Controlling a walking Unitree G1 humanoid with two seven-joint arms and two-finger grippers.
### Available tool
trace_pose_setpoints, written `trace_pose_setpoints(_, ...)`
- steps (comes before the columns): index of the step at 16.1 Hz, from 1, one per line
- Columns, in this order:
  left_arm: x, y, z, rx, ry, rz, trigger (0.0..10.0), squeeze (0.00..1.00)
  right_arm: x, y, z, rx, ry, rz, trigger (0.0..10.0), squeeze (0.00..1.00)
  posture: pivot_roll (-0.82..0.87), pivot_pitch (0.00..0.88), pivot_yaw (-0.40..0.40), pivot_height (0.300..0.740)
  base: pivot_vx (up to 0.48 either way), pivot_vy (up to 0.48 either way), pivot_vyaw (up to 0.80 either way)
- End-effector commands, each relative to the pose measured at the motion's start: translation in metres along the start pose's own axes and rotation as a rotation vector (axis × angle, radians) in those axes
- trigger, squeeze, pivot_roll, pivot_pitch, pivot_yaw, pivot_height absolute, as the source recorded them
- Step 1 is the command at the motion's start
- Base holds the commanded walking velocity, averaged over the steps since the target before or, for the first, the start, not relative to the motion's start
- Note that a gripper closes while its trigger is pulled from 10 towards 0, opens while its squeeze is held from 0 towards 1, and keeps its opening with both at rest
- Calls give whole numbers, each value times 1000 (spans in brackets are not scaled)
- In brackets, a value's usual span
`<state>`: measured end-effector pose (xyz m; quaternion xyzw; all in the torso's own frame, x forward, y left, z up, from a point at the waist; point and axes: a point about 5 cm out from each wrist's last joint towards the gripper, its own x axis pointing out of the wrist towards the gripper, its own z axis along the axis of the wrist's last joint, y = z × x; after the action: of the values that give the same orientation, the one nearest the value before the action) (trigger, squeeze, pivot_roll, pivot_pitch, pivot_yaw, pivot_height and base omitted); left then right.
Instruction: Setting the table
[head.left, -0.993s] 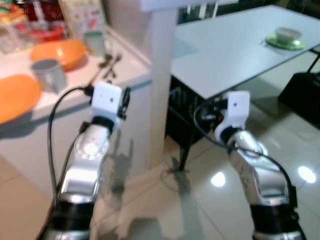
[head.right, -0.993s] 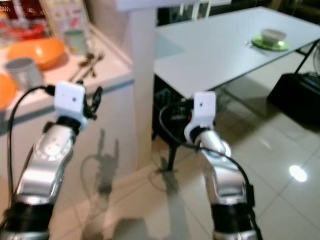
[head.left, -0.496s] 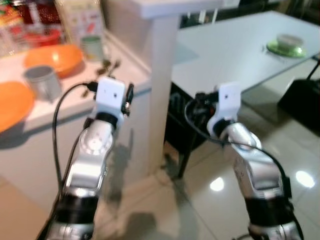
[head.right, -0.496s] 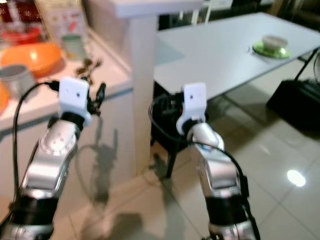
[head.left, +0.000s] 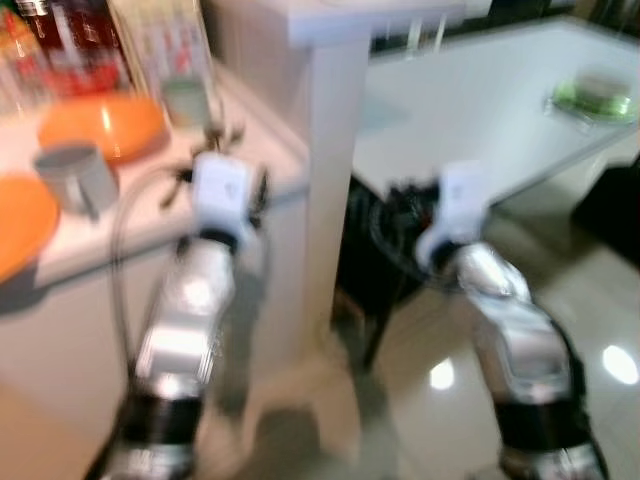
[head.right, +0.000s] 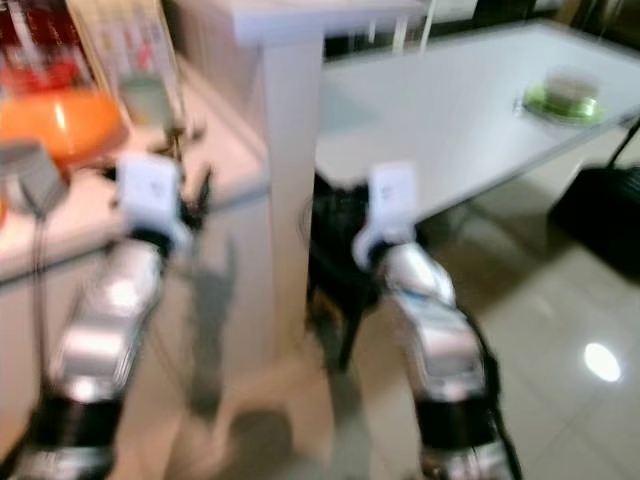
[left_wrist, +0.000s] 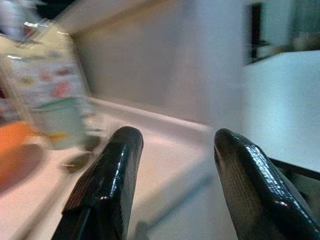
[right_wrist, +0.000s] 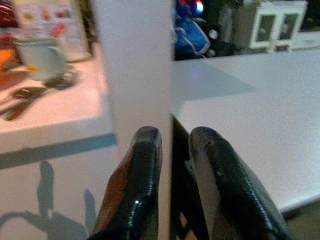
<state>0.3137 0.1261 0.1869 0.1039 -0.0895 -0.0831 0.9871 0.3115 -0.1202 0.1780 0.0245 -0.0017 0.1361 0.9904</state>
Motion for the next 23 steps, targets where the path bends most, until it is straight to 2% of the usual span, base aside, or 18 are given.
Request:
trace_pose_setpoints(1,-1,5,0,2,11,12,10000,0,1,3,3,2,-17,15,10000,1000,13,0,-39,740,0,0,0)
trace_pose_setpoints(6,-2,2,-2,-1,28,1,10000,0,1,3,4,4,-20,19,10000,1000,11,0,-40,740,0,0,0)
trace_pose_setpoints(10,0,6,-3,32,52,-41,10000,0,-4,10,2,28,-28,21,10000,1000,34,0,5,740,0,0,0)
trace_pose_setpoints(12,6,11,-6,22,106,-37,10000,0,-7,11,-6,47,-14,23,10000,1000,69,0,-2,740,0,0,0)
trace_pose_setpoints(14,13,16,-9,54,146,-29,10000,0,-7,11,-9,49,-2,28,10000,1000,72,0,-4,740,0,0,0)
trace_pose_setpoints(16,22,23,-12,64,156,-17,10000,0,-6,13,-10,26,15,53,10000,1000,57,0,4,740,0,0,0)
trace_pose_setpoints(17,30,30,-14,67,166,9,10000,0,-6,14,-12,-6,41,65,10000,1000,48,0,6,740,0,0,0)
trace_pose_setpoints(18,41,36,-14,60,178,25,10000,0,-6,13,-14,-20,54,72,10000,137,45,0,6,740,0,0,0)
trace_pose_setpoints(19,45,38,-13,58,179,27,10000,0,-7,13,-14,-23,56,73,10000,0,40,0,6,740,0,0,0)
trace_pose_setpoints(21,61,47,-11,25,185,53,10000,0,-7,11,-14,-34,60,65,10000,0,23,0,15,740,0,0,0)
trace_pose_setpoints(22,74,52,-1,-10,163,51,10000,122,-8,12,-10,-34,50,70,10000,0,1,0,33,740,0,0,0)
trace_pose_setpoints(23,77,51,4,-43,146,37,10000,110,-9,12,-8,-35,44,73,10000,0,1,0,33,740,0,0,0)
